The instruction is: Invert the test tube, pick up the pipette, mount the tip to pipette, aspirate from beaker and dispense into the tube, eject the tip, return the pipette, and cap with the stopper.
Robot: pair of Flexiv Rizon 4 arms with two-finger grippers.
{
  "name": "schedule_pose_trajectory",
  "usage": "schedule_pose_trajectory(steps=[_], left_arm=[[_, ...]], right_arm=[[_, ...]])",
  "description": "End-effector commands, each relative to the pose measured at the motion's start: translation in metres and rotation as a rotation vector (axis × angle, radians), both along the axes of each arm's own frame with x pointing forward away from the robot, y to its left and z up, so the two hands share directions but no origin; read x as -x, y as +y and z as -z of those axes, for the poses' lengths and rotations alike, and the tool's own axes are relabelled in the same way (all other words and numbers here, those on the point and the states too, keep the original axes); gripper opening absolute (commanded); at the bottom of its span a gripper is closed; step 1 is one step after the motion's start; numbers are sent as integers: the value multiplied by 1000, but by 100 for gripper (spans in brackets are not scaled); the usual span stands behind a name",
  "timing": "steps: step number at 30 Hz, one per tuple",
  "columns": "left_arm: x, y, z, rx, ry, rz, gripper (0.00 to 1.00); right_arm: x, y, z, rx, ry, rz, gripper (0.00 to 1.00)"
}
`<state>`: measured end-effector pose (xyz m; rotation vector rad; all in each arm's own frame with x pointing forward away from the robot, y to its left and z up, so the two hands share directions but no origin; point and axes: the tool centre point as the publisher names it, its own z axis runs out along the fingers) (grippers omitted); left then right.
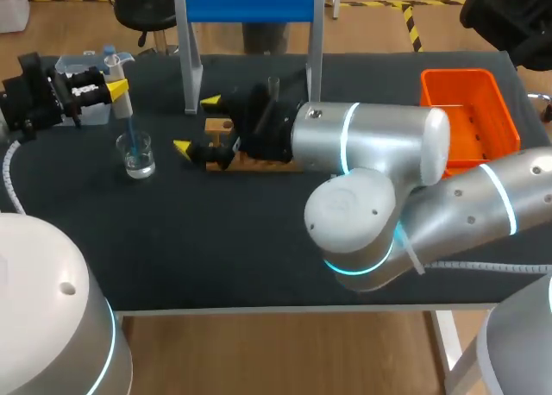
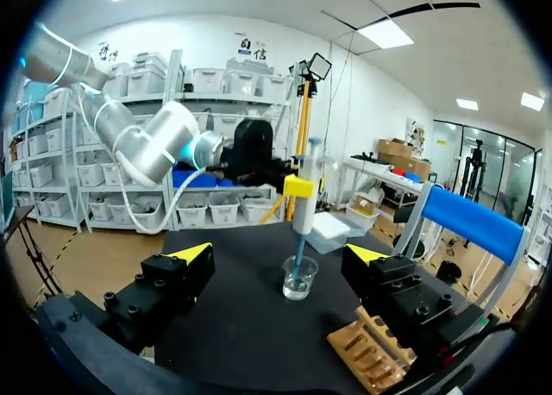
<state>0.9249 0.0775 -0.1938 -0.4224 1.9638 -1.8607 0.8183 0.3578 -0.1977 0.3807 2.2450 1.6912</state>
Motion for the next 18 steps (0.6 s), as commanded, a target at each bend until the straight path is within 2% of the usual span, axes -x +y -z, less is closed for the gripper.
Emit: schedule_pose_trajectory(steps=[1,10,18], left_arm=[[0,0,0,-1,0,-1,0],[0,0,0,-1,0,-1,0],[0,0,0,-1,0,-1,0]], right_arm=[[-6,-28,-28,-13,100,-326,100],[-23,-14,-68,-63,76,-429,100],[-39,4,-99,-133,92,-502,100]])
